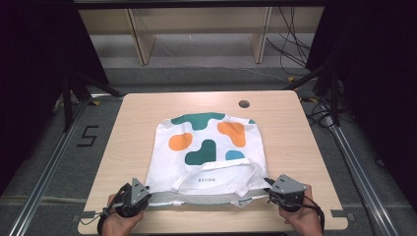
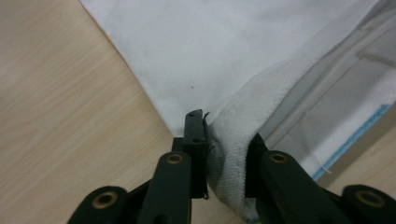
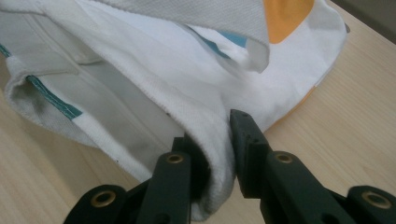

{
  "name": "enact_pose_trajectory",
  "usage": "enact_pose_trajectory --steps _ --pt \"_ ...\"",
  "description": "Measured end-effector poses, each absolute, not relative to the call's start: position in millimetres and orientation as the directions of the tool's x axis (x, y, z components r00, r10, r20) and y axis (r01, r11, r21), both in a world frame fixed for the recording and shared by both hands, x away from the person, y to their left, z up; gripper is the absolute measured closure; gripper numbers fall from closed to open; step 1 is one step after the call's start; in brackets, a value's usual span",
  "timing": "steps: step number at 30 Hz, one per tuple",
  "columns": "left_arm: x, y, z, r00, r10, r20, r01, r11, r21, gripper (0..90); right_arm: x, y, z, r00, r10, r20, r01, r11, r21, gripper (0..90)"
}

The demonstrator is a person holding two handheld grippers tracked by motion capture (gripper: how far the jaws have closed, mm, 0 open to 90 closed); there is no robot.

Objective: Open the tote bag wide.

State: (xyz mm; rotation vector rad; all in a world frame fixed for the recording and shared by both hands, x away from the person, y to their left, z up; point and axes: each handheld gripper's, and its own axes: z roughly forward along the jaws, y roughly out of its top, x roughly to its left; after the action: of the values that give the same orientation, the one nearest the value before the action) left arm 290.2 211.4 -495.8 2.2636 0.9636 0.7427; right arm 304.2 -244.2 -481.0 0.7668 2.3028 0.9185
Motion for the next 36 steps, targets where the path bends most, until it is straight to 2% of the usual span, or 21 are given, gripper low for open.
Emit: enact_pose_trajectory --steps 11,20,24,27,29,36 --pt "286 214 -478 0.548 0.821 0.163 0.389 -0.422 0.819 85.4 307 -249 -473 -0.685 0.694 -0.223 0.296 0.544 0.785 79.3" --pt "286 216 -462 0.545 0.824 0.153 0.333 -0.380 0.863 86.0 309 -248 -449 -0.660 0.716 -0.229 0.243 0.491 0.837 80.3" --pt "288 214 -448 0.555 0.816 0.160 0.304 -0.378 0.875 86.4 314 -248 -436 -0.660 0.710 -0.247 0.200 0.482 0.853 81.0" --pt "294 213 -432 0.562 0.805 0.192 0.249 -0.385 0.889 86.6 319 -249 -427 -0.659 0.717 -0.226 0.196 0.454 0.869 81.2" --pt "294 212 -429 0.555 0.812 0.184 0.249 -0.373 0.894 86.7 320 -249 -424 -0.657 0.716 -0.234 0.184 0.453 0.872 81.3" --pt "302 213 -397 0.545 0.817 0.188 0.185 -0.336 0.924 86.8 329 -251 -385 -0.633 0.730 -0.259 0.107 0.414 0.904 82.0"
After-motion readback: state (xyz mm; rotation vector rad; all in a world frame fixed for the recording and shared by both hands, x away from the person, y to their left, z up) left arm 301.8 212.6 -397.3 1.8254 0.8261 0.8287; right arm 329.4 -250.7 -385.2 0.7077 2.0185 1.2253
